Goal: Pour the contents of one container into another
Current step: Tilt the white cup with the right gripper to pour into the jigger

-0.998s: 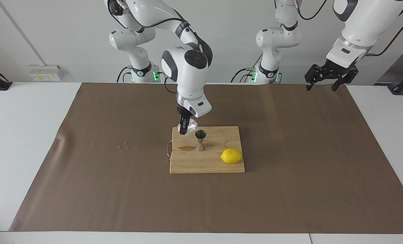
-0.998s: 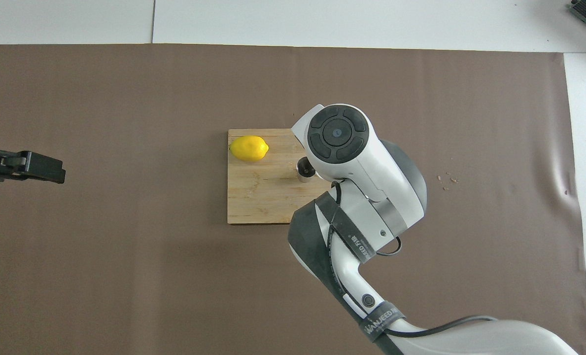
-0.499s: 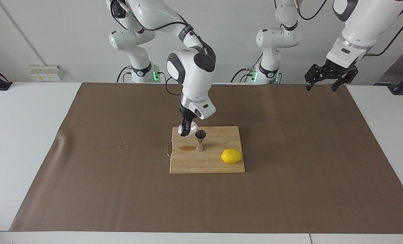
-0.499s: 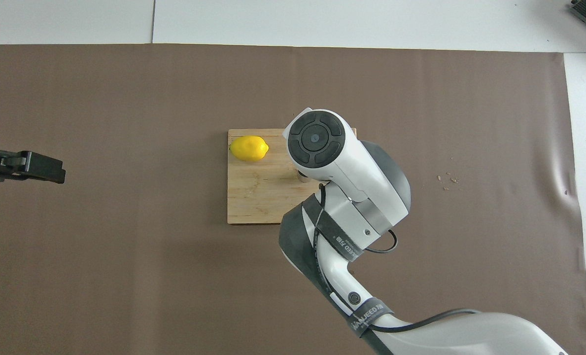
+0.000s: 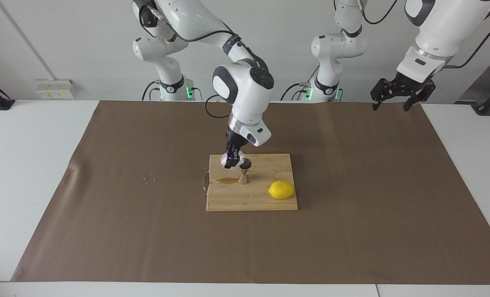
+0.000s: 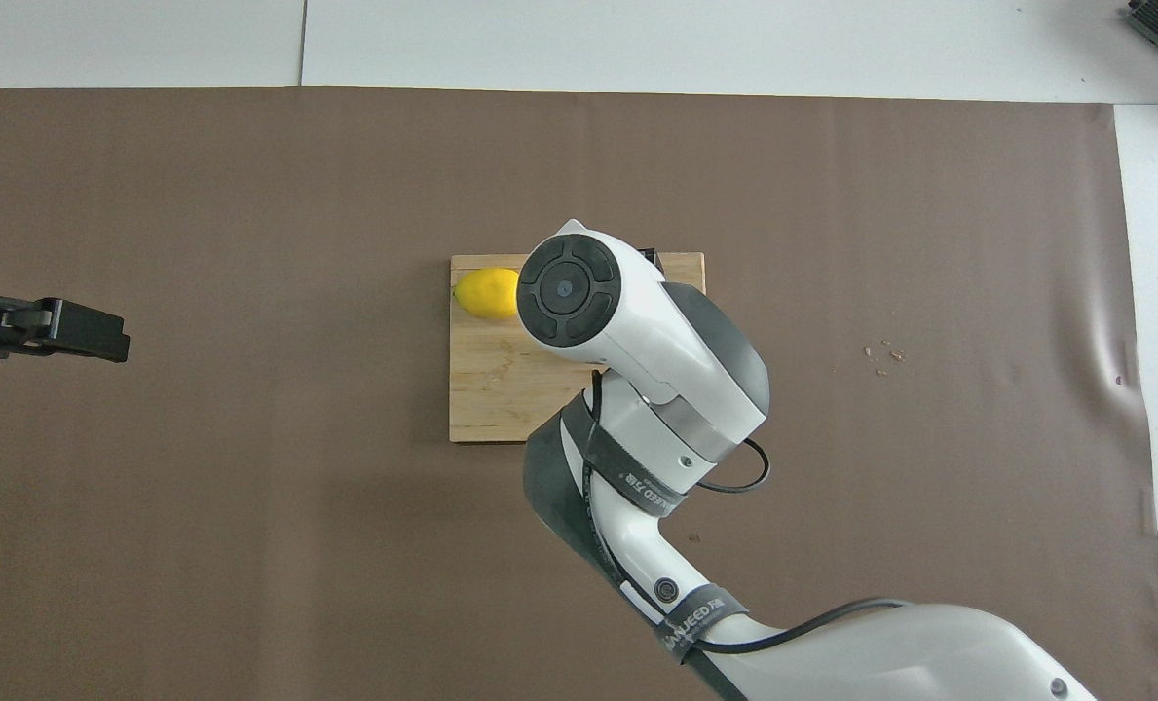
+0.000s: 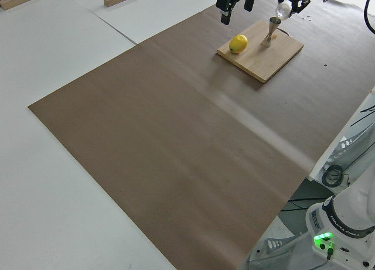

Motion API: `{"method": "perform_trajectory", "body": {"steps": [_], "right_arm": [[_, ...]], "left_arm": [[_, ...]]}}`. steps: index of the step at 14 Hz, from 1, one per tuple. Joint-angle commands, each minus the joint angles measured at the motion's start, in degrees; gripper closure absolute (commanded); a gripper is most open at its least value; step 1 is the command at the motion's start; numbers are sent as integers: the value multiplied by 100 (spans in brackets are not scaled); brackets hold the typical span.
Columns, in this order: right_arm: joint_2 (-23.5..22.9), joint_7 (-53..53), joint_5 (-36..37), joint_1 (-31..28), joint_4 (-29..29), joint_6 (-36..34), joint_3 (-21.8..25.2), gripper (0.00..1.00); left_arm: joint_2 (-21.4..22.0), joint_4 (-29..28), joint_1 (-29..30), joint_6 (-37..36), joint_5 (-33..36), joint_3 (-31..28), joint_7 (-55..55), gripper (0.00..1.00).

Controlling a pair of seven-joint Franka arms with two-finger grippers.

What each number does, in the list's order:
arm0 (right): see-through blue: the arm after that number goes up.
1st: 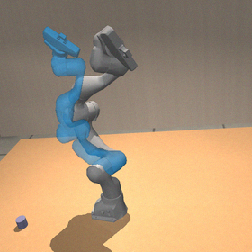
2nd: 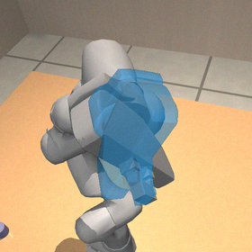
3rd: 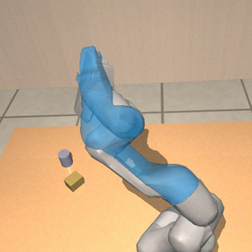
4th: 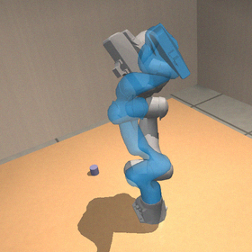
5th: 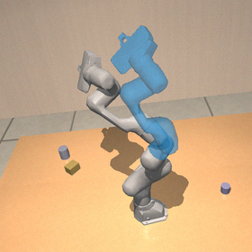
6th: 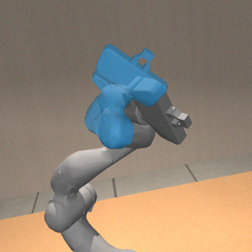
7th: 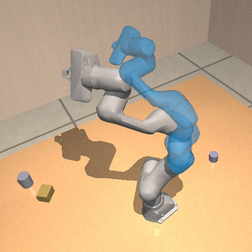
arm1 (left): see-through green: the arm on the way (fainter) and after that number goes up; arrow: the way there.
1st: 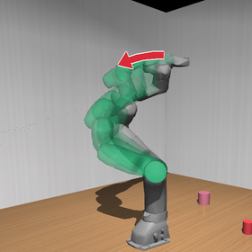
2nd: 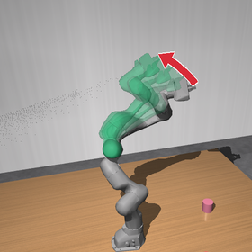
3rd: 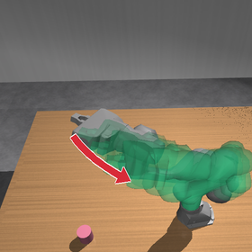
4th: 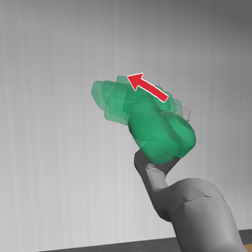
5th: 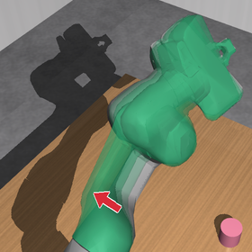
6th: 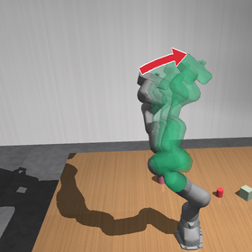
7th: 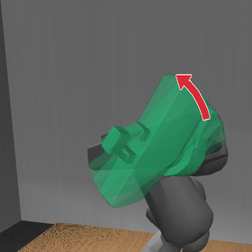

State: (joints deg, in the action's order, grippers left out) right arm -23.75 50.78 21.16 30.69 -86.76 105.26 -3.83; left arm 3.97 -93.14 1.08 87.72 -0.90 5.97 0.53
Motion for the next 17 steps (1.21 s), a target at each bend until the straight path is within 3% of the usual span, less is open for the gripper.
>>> {"method": "perform_trajectory", "body": {"steps": [1,17], "right_arm": [[-138,108,292,-2,213,-120,-39,66],[-130,196,969,183,72,82,-162,62]], "left_arm": [[175,-178,76,-18,-77,36,-36,0],[175,-178,76,-18,-77,36,-27,0]]}}
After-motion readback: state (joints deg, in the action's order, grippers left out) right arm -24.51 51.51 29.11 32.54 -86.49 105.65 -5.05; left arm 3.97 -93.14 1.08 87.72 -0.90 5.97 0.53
